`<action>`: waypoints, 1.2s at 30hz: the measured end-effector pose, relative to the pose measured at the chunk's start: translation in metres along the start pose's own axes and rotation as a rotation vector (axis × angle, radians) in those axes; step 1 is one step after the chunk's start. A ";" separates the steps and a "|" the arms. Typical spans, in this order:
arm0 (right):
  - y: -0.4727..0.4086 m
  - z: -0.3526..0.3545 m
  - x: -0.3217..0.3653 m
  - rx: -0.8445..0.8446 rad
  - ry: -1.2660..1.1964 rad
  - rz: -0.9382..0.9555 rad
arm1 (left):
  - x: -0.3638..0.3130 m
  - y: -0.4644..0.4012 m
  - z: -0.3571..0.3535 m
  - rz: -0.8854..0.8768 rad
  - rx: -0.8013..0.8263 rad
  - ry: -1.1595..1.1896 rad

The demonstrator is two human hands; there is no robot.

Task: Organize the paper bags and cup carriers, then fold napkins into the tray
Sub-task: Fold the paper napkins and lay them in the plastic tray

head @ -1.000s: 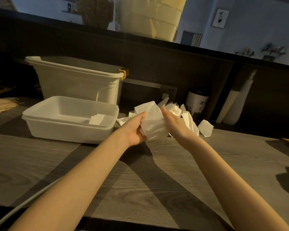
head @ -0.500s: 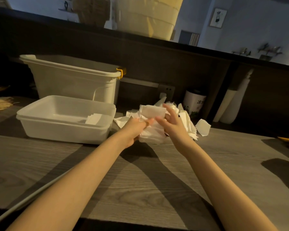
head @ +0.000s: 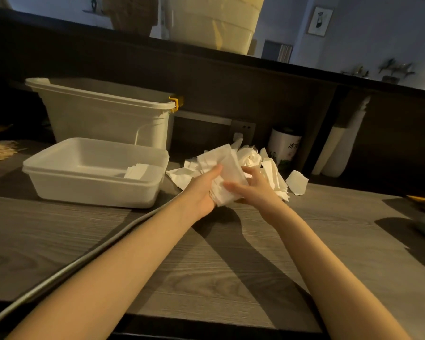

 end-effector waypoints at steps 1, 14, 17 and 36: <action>0.000 0.002 -0.003 0.008 -0.026 -0.022 | -0.001 -0.001 0.000 -0.023 0.007 0.050; 0.007 0.010 -0.024 0.123 -0.041 -0.035 | -0.009 -0.016 0.027 -0.274 0.072 -1.135; 0.009 0.002 -0.021 0.120 -0.010 0.009 | -0.006 -0.017 0.021 -0.294 0.048 -1.169; 0.010 0.031 0.005 -0.271 -0.171 0.177 | -0.003 0.000 0.001 -0.020 0.281 -0.780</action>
Point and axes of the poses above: each hand's wrist, its own y-axis away from the middle knuckle, its own z-axis out of the back of the hand, x = y × z, the point moved 8 cm from there along -y, towards the middle knuckle, and after that the axes turned 3 degrees about -z, right-handed, at the moved point
